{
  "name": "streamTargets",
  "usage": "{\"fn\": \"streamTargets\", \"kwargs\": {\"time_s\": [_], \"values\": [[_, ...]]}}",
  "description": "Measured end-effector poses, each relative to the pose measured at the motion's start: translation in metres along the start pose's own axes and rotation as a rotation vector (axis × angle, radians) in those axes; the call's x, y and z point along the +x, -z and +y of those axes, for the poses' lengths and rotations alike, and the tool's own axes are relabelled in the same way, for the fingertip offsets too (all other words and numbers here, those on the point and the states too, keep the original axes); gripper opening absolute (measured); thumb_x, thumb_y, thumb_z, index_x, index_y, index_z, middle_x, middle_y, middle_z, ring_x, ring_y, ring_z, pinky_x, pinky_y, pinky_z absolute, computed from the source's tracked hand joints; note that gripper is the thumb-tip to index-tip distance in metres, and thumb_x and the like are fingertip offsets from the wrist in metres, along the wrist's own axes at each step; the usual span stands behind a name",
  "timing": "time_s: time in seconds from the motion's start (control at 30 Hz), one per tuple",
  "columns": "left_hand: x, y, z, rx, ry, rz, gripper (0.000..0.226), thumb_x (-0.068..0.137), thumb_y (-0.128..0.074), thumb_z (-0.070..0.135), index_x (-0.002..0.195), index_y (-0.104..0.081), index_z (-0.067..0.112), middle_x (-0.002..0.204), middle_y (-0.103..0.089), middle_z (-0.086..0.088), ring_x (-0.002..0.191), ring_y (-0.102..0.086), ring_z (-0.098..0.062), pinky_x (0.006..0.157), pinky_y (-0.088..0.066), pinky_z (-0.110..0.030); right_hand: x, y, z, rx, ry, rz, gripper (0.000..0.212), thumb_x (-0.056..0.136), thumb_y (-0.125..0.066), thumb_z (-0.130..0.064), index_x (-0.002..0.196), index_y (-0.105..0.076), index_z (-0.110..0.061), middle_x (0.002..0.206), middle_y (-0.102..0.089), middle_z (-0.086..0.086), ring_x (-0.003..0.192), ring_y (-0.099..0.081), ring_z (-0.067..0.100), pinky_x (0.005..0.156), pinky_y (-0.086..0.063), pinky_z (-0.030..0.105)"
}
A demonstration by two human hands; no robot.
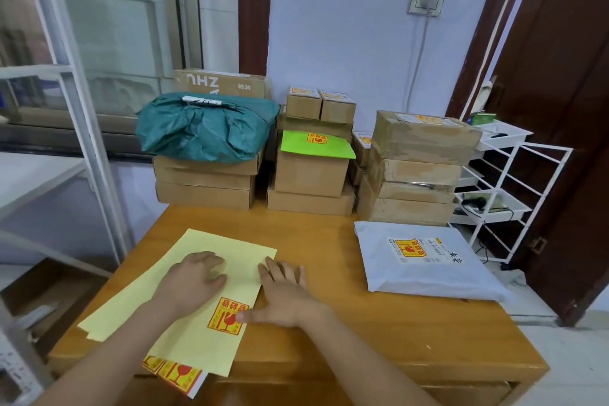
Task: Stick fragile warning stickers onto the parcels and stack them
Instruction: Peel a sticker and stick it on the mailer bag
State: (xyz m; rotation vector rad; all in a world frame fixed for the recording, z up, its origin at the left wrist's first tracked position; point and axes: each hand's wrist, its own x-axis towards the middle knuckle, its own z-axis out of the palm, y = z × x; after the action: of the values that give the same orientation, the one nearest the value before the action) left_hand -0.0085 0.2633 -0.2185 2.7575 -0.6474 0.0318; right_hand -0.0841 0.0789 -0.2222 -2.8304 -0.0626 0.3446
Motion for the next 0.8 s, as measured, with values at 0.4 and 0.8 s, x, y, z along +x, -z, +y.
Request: {"fn": "streamTargets", "kwargs": {"time_s": [0.4,0.8], "values": [[-0.003,-0.018,0.005,0.093,0.019,-0.042,0.086,0.075,0.001,0.067,0.149,-0.019,0.029,0.159,-0.011,0.003,0.147,-0.006,-0.016,0.117,-0.009,-0.035,0.034,0.023,0.025,0.051,-0.012,0.122,0.089,0.088,-0.053,-0.057,0.153,-0.005,-0.022,0.161,0.000,-0.004,0.147,0.002,0.022,0.119,0.000,0.047],[0.019,-0.024,0.025,0.033,0.059,0.195,0.041,0.098,-0.037,0.042,0.131,-0.053,0.023,0.136,-0.052,0.005,0.130,-0.042,-0.013,0.108,-0.031,-0.031,0.033,0.026,0.019,-0.004,0.081,0.096,0.063,0.097,-0.039,-0.050,0.151,-0.022,-0.022,0.160,-0.010,-0.003,0.147,0.002,0.020,0.117,0.005,0.051]]}}
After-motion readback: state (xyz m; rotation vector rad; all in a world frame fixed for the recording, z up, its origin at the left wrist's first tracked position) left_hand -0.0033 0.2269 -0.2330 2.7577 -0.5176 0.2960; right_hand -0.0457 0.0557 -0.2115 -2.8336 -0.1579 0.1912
